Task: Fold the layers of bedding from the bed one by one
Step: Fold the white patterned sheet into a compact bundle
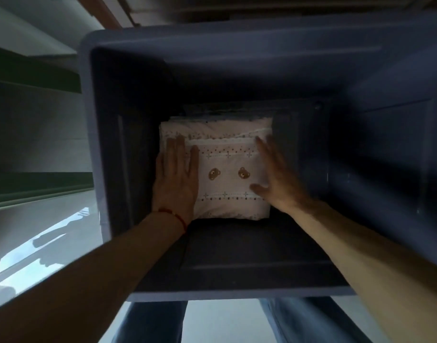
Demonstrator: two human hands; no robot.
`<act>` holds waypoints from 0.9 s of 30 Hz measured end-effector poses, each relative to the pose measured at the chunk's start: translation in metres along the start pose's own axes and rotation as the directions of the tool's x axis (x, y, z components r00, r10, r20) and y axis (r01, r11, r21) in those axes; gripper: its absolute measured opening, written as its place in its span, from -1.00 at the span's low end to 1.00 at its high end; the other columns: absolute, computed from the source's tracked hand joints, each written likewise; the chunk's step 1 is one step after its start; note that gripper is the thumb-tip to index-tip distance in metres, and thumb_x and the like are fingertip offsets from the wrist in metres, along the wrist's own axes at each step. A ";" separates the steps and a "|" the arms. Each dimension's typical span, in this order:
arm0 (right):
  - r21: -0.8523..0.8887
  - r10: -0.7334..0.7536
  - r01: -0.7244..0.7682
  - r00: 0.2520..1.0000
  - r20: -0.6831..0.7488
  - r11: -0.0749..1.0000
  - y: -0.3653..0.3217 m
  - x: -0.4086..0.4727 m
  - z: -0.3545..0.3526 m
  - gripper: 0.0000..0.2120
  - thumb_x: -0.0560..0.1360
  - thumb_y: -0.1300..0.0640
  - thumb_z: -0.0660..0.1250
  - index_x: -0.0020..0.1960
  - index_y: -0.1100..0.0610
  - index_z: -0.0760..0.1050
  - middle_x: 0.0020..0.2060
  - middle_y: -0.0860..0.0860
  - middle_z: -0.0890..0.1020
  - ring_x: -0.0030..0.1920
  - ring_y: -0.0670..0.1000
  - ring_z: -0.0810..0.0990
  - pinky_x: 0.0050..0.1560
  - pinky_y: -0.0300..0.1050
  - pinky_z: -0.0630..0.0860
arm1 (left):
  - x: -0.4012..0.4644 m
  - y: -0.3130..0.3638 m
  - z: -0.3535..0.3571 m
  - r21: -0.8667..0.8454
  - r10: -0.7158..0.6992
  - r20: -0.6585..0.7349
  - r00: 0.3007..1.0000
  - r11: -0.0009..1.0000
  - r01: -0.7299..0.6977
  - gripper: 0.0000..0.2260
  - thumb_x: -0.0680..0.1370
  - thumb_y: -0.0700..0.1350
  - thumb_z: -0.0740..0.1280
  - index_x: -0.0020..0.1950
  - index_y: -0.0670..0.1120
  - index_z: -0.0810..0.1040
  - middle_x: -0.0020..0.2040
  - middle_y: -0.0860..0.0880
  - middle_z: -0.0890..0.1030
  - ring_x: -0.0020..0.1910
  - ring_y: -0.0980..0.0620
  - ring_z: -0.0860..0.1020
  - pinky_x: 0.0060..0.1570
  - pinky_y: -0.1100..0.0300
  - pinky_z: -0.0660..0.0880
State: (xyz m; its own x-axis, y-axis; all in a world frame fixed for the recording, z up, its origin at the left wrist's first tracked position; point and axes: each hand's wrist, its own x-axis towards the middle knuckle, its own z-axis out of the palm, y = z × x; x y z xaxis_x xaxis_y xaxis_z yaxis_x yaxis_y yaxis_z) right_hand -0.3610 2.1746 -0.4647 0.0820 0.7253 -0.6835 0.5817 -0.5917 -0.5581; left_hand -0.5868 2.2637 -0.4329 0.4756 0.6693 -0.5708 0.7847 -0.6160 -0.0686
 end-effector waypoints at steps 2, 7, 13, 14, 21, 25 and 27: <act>-0.282 -0.051 0.080 0.993 0.106 0.956 -0.006 0.003 0.005 0.25 0.39 -0.07 0.59 0.62 -0.17 -0.38 0.55 -0.08 -0.51 0.60 0.12 -0.38 0.55 0.21 -0.01 | 0.016 -0.013 0.011 0.170 0.035 0.199 0.979 0.983 -0.070 0.02 0.56 0.03 0.39 0.57 -0.23 -0.40 0.53 -0.41 -0.35 0.55 -0.41 -0.27 0.54 -0.29 -0.13; -0.470 0.031 0.035 0.991 0.133 0.882 0.002 0.042 0.030 0.45 0.27 -0.15 0.65 0.53 -0.17 -0.57 0.41 0.00 -0.69 0.47 0.25 -0.61 0.51 0.38 -0.21 | 0.052 -0.030 0.047 0.180 0.011 0.212 0.977 0.982 -0.050 0.02 0.60 0.20 0.27 0.49 -0.14 -0.57 0.48 -0.39 -0.48 0.52 -0.42 -0.35 0.44 -0.29 -0.39; -0.479 0.072 0.009 0.986 0.149 0.878 0.009 0.058 0.045 0.42 0.33 -0.07 0.64 0.51 -0.17 -0.60 0.39 -0.01 -0.71 0.44 0.29 -0.64 0.57 0.38 -0.14 | 0.065 -0.021 0.075 0.250 -0.063 0.197 0.978 0.968 0.012 -0.01 0.61 0.31 0.13 0.45 -0.16 -0.62 0.44 -0.39 -0.54 0.51 -0.48 -0.31 0.41 -0.36 -0.40; -0.476 0.086 0.001 0.983 0.161 0.879 0.006 0.057 0.043 0.42 0.33 -0.07 0.64 0.51 -0.17 -0.60 0.38 -0.01 -0.72 0.44 0.29 -0.63 0.56 0.40 -0.16 | 0.064 -0.019 0.071 0.262 -0.070 0.209 0.975 0.965 0.013 0.03 0.59 0.30 0.19 0.46 -0.16 -0.61 0.44 -0.39 -0.53 0.51 -0.49 -0.30 0.44 -0.37 -0.37; -0.361 0.025 0.013 0.995 0.101 0.932 -0.029 0.001 -0.016 -0.02 0.56 -0.06 0.43 0.63 -0.21 -0.27 0.59 -0.08 -0.41 0.64 0.17 -0.22 0.50 0.36 0.25 | 0.019 -0.008 -0.036 0.081 -0.045 0.240 0.970 0.996 0.027 -0.39 0.66 0.02 0.18 0.64 -0.02 -0.03 0.62 -0.27 -0.17 0.58 -0.30 0.04 0.52 -0.23 0.08; -0.114 -0.033 0.022 0.995 -0.098 0.993 -0.091 -0.088 -0.086 -0.36 0.66 -0.01 0.26 0.65 -0.08 0.06 0.65 0.00 0.03 0.61 0.08 0.14 0.54 0.00 0.26 | -0.037 0.008 -0.161 -0.197 0.017 0.057 0.998 0.980 -0.006 -0.49 0.55 -0.09 0.29 0.51 -0.02 0.32 0.57 -0.18 0.18 0.49 -0.22 0.24 0.47 -0.16 0.22; 0.004 -0.006 0.007 0.983 -0.182 1.000 -0.128 -0.140 -0.131 -0.48 0.67 0.04 0.26 0.59 0.02 0.25 0.57 0.02 0.27 0.55 0.01 0.27 0.48 -0.19 0.22 | -0.063 0.015 -0.231 -0.331 0.031 -0.030 0.999 0.943 -0.039 -0.52 0.51 -0.16 0.31 0.45 -0.02 0.41 0.54 -0.14 0.27 0.49 -0.19 0.28 0.46 -0.12 0.26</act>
State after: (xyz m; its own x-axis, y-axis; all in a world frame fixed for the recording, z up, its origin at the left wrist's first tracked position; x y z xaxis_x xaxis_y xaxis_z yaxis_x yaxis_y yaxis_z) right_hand -0.3408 2.1951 -0.2364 0.2241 0.7808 -0.5832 0.5789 -0.5881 -0.5649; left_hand -0.5131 2.3075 -0.2090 0.5113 0.6623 -0.5477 0.8529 -0.4696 0.2284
